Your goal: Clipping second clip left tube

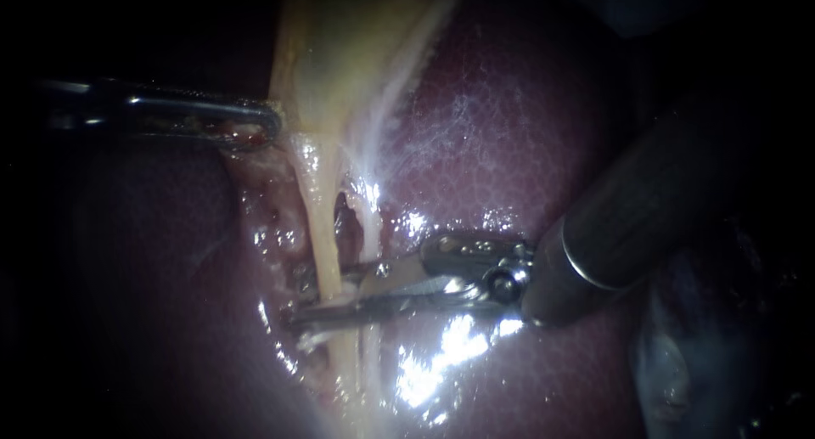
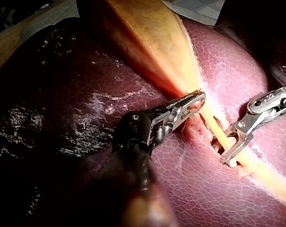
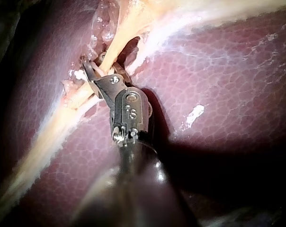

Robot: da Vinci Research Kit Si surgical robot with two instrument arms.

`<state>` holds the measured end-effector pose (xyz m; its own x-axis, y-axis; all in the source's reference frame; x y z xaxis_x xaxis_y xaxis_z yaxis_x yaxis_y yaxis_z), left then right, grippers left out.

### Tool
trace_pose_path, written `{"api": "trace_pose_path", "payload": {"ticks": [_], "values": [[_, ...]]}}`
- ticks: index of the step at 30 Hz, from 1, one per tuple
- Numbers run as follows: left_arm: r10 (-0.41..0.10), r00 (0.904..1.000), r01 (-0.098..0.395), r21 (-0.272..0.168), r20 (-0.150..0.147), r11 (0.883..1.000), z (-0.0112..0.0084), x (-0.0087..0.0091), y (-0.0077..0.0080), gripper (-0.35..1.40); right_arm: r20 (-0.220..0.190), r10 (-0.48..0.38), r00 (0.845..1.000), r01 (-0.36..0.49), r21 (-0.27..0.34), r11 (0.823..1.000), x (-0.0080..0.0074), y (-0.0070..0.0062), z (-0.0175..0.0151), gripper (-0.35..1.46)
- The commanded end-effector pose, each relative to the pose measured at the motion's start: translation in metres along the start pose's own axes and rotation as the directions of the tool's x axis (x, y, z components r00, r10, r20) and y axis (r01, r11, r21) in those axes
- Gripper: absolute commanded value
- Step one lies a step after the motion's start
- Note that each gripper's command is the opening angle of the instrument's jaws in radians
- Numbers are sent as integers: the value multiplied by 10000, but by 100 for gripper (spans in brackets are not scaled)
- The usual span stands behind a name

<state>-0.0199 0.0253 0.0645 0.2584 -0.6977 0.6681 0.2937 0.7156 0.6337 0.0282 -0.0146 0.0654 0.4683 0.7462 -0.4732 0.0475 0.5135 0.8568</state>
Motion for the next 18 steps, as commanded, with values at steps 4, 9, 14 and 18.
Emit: {"api": "trace_pose_path", "payload": {"ticks": [4,9,14,18], "values": [[3,10000,-3,9,0,10000,0,0,1,-35,-181,8,9998,-9,-95,10000,2,-1,-3,33],[8,10000,-8,23,-2,10000,-2,1,3,-35,-964,-327,9948,305,-235,9993,5,-2,-11,49],[11,10000,-11,32,-4,10000,-3,2,4,-35,-1021,-489,9936,468,-225,9986,8,-6,-31,50],[11,10000,-11,33,-4,10000,-3,2,4,-35,-1239,-455,9913,446,-99,9990,16,-10,-47,50]]}}
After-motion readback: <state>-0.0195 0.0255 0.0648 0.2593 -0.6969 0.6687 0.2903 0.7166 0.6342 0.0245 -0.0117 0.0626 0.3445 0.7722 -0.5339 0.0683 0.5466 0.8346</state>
